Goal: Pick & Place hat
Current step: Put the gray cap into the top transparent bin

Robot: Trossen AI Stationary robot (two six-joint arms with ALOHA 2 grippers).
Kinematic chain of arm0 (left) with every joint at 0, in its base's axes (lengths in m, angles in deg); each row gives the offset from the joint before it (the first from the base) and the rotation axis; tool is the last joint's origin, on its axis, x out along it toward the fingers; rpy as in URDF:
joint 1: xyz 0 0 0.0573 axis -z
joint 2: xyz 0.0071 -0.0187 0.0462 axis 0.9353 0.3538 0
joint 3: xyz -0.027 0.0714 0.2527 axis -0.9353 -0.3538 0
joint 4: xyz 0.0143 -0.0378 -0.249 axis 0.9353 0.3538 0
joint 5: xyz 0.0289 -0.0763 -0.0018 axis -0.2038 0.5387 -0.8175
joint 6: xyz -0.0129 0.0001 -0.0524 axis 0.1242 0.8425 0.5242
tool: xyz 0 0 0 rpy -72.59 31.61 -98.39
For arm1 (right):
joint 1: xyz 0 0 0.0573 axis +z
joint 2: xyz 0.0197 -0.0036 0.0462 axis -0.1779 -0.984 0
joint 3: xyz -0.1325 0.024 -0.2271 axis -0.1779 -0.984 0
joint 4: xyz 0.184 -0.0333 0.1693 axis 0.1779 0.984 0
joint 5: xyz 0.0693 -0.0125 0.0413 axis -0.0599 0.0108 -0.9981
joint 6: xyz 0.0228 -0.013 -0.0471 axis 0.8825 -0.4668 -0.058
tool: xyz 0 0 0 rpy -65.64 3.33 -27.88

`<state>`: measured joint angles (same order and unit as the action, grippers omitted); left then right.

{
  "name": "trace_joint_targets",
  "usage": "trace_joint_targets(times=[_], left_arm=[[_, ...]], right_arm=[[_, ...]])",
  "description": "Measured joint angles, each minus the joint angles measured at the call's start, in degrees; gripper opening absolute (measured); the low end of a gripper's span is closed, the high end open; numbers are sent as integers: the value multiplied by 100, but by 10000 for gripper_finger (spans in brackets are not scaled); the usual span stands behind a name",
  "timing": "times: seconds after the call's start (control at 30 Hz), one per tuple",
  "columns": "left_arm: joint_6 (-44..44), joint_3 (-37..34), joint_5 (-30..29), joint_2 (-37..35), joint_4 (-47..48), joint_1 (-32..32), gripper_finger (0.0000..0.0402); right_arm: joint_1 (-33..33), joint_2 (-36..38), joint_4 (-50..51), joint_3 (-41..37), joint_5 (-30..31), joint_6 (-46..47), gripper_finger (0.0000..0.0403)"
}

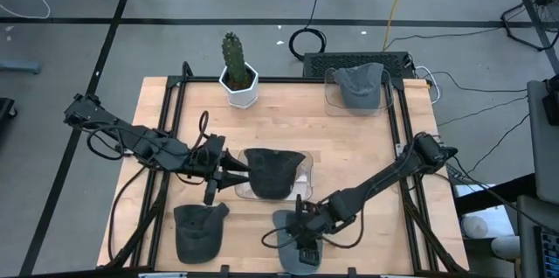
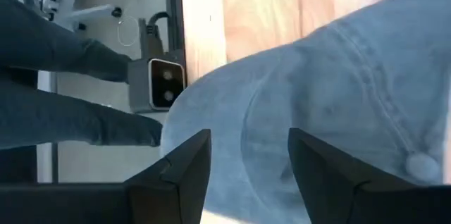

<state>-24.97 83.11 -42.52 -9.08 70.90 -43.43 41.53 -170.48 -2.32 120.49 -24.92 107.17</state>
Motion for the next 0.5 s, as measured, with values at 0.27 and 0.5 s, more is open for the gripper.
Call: trace_joint_targets(times=[0.27, 0.5], left_arm=[[64, 0, 187, 0, 143, 24, 152], [87, 0, 201, 0, 260, 131, 152]], right_arm=[[-25, -322, 78, 0, 161, -23, 186], [-13, -316, -33, -72, 130, 122, 166]])
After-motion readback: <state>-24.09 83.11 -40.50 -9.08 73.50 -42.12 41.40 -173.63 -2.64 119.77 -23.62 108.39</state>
